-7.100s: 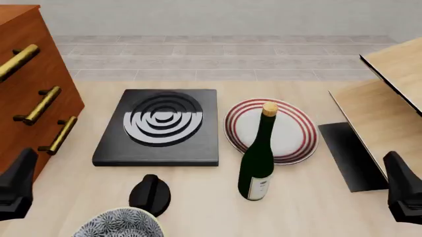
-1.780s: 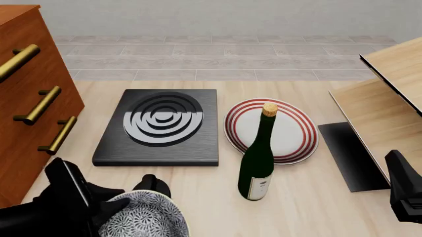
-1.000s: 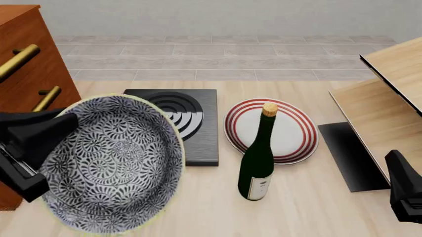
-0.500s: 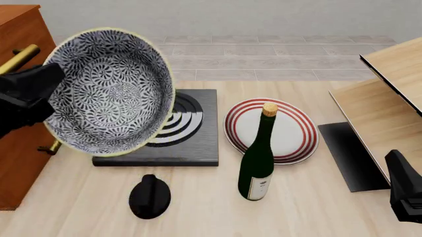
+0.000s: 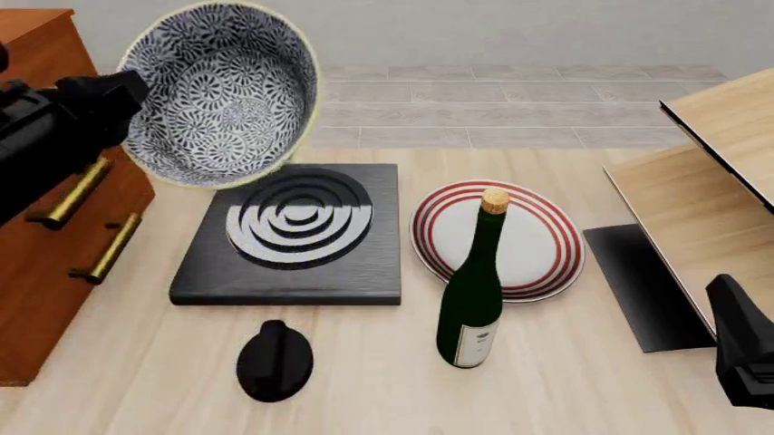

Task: Put the bowl on the stove.

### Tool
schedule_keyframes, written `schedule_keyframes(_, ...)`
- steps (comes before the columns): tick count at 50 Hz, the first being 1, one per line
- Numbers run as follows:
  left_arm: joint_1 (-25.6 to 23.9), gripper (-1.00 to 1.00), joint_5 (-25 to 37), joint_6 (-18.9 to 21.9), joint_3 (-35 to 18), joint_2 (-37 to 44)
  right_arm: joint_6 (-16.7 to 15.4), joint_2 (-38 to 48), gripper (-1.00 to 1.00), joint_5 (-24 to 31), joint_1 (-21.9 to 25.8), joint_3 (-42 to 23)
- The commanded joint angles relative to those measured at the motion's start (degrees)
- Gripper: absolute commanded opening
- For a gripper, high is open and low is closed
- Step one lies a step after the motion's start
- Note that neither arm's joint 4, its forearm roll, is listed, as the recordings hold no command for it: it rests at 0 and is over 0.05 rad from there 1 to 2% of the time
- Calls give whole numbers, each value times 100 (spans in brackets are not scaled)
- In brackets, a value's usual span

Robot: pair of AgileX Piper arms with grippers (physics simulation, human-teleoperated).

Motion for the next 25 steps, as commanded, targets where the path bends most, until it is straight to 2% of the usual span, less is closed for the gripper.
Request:
schedule_keyframes(1,66,-100,-197,-109,-685,1139,0,5,100,6,0,-13)
schedule_keyframes(9,-24,-100,-185,25,-1018,1707,1,-14,100,-4,-1,16)
schedule_keyframes(15,-62,-100,-124,292,-1248,2173,1,5,100,10,0,-17)
schedule_keyframes(17,-39,-100,-69,521,-1320,2316,1,6,100,16,-1,-23)
schedule_keyframes(18,-83,-100,-89,468,-1318,2366,1,12,100,-14,-1,1)
schedule_keyframes(25,28,-100,97,801,-1407,2452,1,11,100,-11,-1,-1)
